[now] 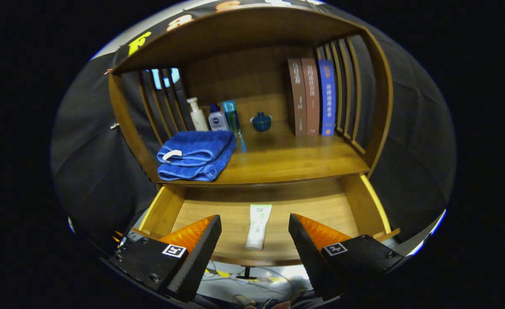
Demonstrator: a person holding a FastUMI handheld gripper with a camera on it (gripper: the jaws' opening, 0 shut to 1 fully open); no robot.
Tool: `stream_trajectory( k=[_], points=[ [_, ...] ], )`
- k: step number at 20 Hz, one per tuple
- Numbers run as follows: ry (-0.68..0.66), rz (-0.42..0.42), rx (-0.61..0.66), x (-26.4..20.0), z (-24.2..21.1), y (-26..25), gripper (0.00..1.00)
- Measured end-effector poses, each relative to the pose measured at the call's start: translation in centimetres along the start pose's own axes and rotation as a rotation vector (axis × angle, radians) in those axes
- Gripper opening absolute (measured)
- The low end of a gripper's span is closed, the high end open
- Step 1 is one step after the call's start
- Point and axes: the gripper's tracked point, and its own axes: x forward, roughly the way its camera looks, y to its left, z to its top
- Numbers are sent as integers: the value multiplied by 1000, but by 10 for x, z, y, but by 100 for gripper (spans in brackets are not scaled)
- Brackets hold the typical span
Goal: Pull open the drawer, take out the items inside it, and place them on the countertop above the cabinet.
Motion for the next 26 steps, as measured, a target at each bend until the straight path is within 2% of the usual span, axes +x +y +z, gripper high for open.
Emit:
stream_trajectory(
  k=[5, 9, 13, 16, 20, 22, 23, 24, 25, 26],
  points=[
    [267, -8, 53, 64, -34, -9, 100],
    [384, -29, -2, 97, -57, -8, 100],
    [464, -50, 5, 120, -71, -7, 100],
    [524, -80, 30, 133, -84, -10, 76],
    [606, -109, 22, 145, -107, -14, 74],
    [598, -123, 2, 143, -101, -14, 57],
    [589, -120, -6, 146, -106, -16, 57],
    [583, -129, -30, 143, -101, -16, 48],
    [562, -135, -51, 145, -95, -16, 48],
    [562, -137, -75, 150, -99, -18, 37]
  ],
)
